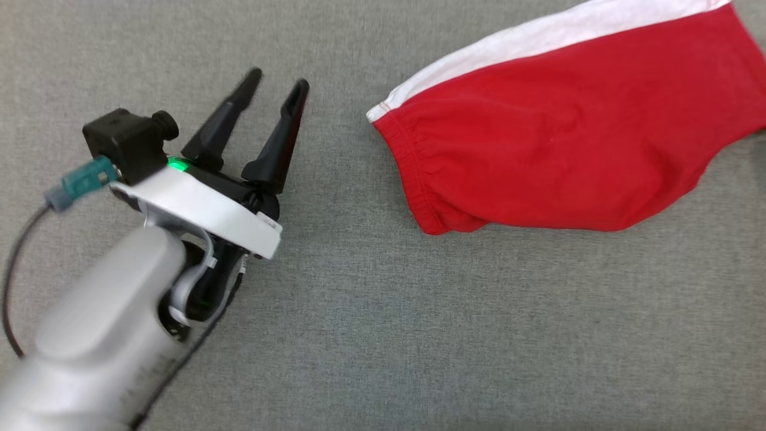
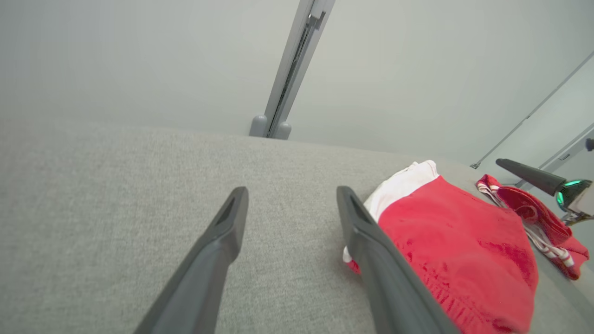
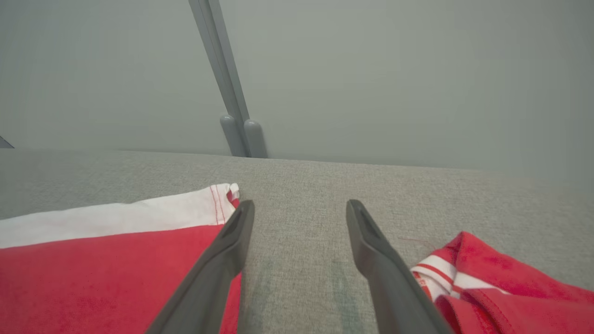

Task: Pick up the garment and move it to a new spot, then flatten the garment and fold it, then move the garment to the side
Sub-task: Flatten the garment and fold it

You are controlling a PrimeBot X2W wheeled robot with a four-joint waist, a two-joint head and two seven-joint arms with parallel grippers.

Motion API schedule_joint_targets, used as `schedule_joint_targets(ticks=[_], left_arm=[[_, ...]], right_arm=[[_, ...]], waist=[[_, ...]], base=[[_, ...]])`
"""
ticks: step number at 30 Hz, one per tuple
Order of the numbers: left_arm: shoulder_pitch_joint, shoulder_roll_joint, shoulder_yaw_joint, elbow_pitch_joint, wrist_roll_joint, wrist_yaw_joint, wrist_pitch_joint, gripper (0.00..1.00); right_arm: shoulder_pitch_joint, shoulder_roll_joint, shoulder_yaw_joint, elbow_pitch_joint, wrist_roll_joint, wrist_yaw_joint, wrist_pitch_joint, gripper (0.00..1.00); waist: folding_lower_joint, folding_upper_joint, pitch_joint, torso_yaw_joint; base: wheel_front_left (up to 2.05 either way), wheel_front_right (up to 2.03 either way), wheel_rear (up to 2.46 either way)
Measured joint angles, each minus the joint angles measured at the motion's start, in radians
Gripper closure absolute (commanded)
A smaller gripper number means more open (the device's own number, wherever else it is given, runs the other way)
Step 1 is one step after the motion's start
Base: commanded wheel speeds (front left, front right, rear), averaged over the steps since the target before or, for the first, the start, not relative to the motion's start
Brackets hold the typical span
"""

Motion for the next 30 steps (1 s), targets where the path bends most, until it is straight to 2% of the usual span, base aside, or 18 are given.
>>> schedule_joint_targets(ticks=[2,5,9,11,15,20,25,26,27,28,30], left_arm=[[0.084,-0.057,0.117,-0.042,0.19,0.086,-0.002,0.0],[0.257,-0.15,0.209,-0.108,0.445,0.183,-0.002,0.0],[0.389,-0.258,0.264,-0.153,0.686,0.224,-0.002,0.0],[0.439,-0.304,0.28,-0.158,0.754,0.221,-0.002,0.0],[0.482,-0.384,0.299,-0.163,0.839,0.179,-0.002,0.0],[0.507,-0.426,0.321,-0.155,0.887,0.133,-0.002,0.0],[0.511,-0.444,0.345,-0.155,0.918,0.106,-0.002,0.0],[0.514,-0.445,0.35,-0.155,0.921,0.1,-0.002,0.0],[0.517,-0.446,0.354,-0.154,0.926,0.099,-0.002,0.0],[0.522,-0.447,0.359,-0.153,0.927,0.093,-0.002,0.0],[0.527,-0.448,0.368,-0.152,0.934,0.091,-0.002,0.0]], right_arm=[[0.055,0.0,-0.007,0.002,0.019,0.0,0.02,0.0],[0.1,0.014,-0.025,0.003,0.025,0.0,0.026,0.0],[0.105,0.065,-0.042,0.055,0.02,0.0,0.057,0.0],[0.092,0.087,-0.037,0.096,-0.003,0.0,0.088,0.0],[0.03,0.099,-0.02,0.184,-0.077,0.0,0.141,0.0],[-0.035,0.118,0.017,0.307,-0.173,0.0,0.178,0.0],[-0.085,0.153,0.044,0.391,-0.187,0.0,0.203,0.0],[-0.09,0.158,0.051,0.401,-0.185,0.0,0.209,0.47],[-0.092,0.163,0.053,0.412,-0.179,0.0,0.214,0.8],[-0.095,0.166,0.06,0.417,-0.171,0.0,0.218,1.0],[-0.1,0.17,0.077,0.418,-0.16,0.0,0.22,1.0]], waist=[[0.0,0.0,-0.026,-0.002],[0.0,0.0,-0.061,0.0],[0.0,0.0,-0.09,0.027],[-0.0001,0.0,-0.099,0.046],[0.0,0.0,-0.105,0.09],[0.0,0.0,-0.099,0.134],[0.0,0.0,-0.091,0.146],[0.0,0.0,-0.091,0.146],[0.0,0.0,-0.091,0.145],[0.0,0.0,-0.092,0.144],[-0.0001,0.0,-0.093,0.139]], base=[[0.0,0.0,0.0],[0.0,0.0,0.0],[0.0,0.0,0.0],[0.0,0.0,0.0],[0.0,0.0,0.0],[0.0,0.0,0.0],[0.0,0.0,0.0],[0.0,0.0,0.0],[0.0,0.0,0.0],[0.0,0.0,0.0],[0.0,0.0,0.0]])
